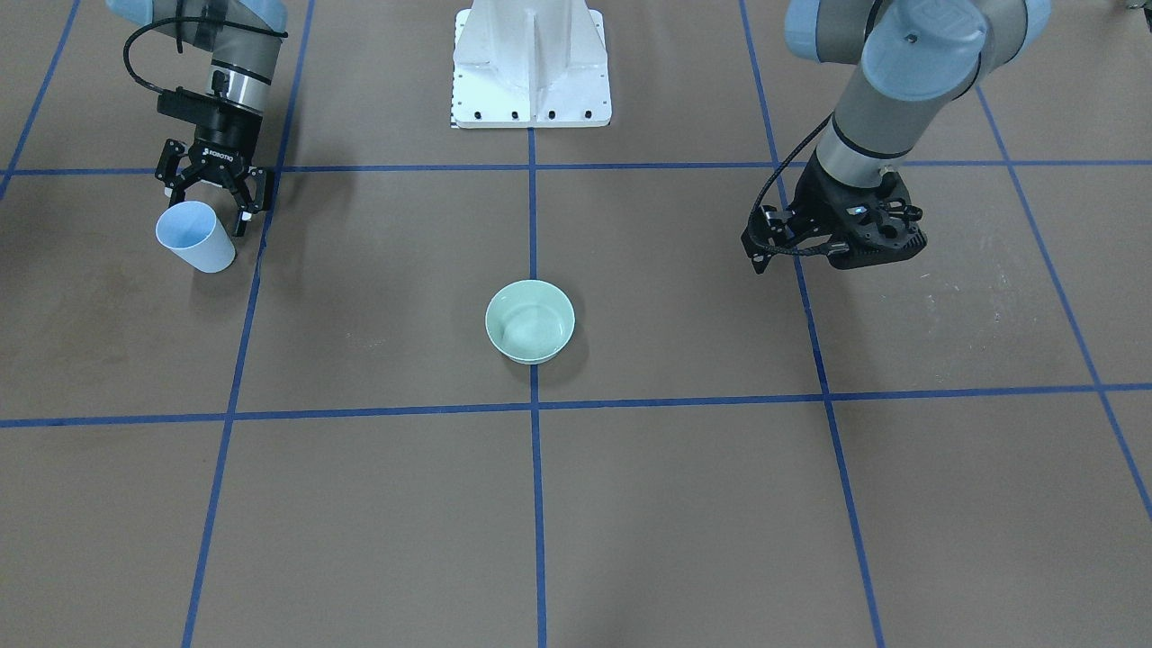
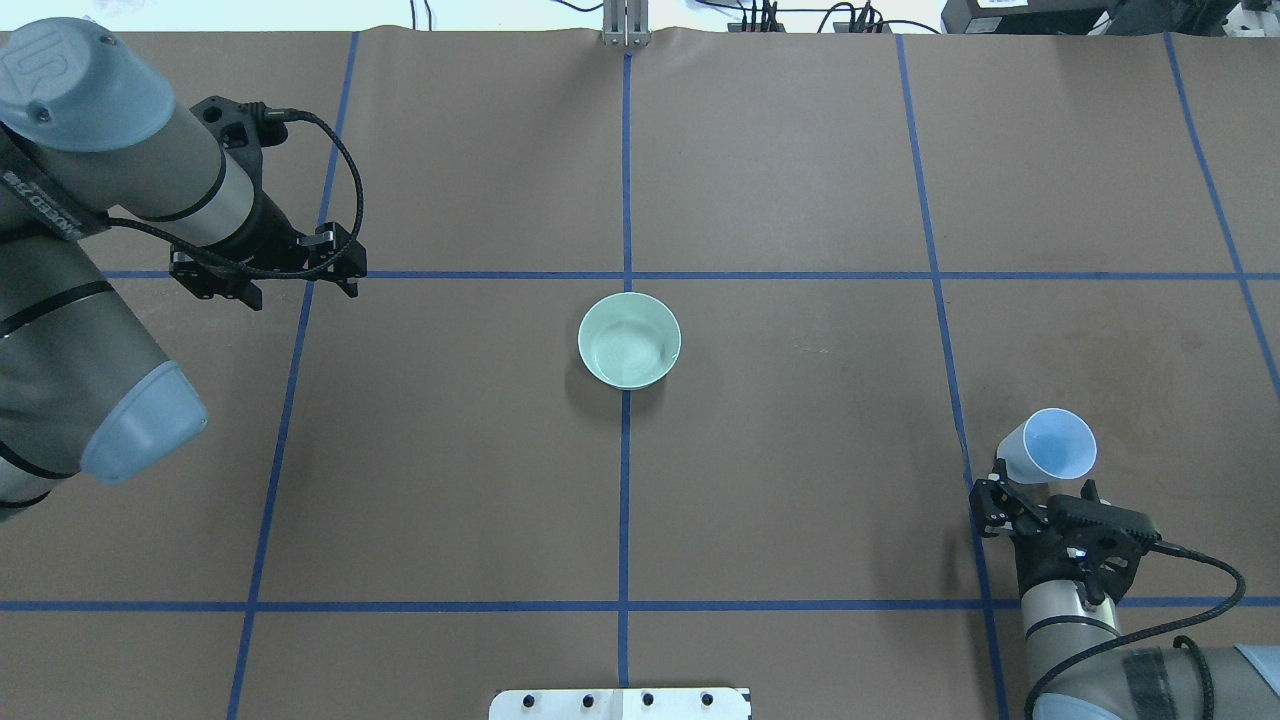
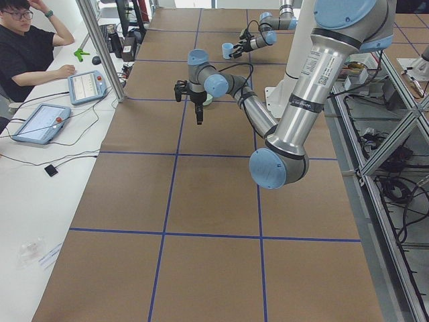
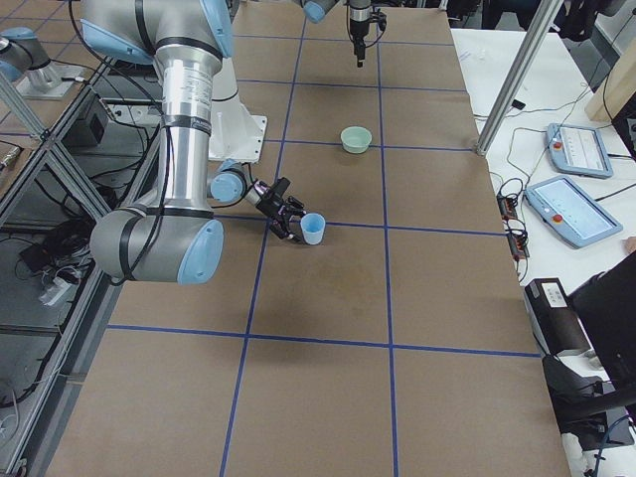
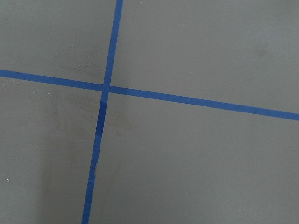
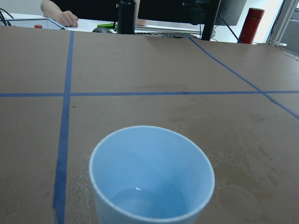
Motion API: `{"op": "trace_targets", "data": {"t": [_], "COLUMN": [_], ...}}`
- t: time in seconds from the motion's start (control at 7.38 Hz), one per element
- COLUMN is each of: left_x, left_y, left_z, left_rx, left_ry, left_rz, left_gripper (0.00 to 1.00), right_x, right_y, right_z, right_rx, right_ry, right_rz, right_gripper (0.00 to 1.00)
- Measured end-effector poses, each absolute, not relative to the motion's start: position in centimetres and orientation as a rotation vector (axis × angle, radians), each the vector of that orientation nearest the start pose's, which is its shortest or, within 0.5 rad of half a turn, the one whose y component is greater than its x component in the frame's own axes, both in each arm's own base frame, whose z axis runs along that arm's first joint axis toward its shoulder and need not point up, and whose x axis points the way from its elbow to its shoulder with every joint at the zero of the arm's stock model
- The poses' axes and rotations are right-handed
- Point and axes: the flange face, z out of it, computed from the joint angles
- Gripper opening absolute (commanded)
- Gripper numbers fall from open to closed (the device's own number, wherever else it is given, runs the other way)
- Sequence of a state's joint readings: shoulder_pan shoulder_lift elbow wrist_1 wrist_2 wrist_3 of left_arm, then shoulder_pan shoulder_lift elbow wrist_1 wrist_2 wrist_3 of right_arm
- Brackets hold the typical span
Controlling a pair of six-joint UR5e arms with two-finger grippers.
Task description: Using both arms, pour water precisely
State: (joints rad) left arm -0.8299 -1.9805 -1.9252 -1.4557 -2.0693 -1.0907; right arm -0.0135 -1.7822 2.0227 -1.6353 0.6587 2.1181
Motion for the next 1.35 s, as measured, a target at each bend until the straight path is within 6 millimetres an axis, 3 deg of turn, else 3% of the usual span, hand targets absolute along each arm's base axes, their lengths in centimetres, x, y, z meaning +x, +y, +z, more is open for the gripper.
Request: {"op": "trace_targets", "data": {"t": [1.35], "left_x": [33.8], "left_y": [-49.4], "left_z": [29.5], "left_rx": [0.006], "left_ry": [0.792], "left_rz": [-0.174], "left_gripper": [1.0], "right_x": [-39.6], "right_y": [-22.9], "right_z": [53.5], "right_rx": [0.882], "right_ry": [-0.362], "right_rz": [0.558], "right_gripper": [0.99]}}
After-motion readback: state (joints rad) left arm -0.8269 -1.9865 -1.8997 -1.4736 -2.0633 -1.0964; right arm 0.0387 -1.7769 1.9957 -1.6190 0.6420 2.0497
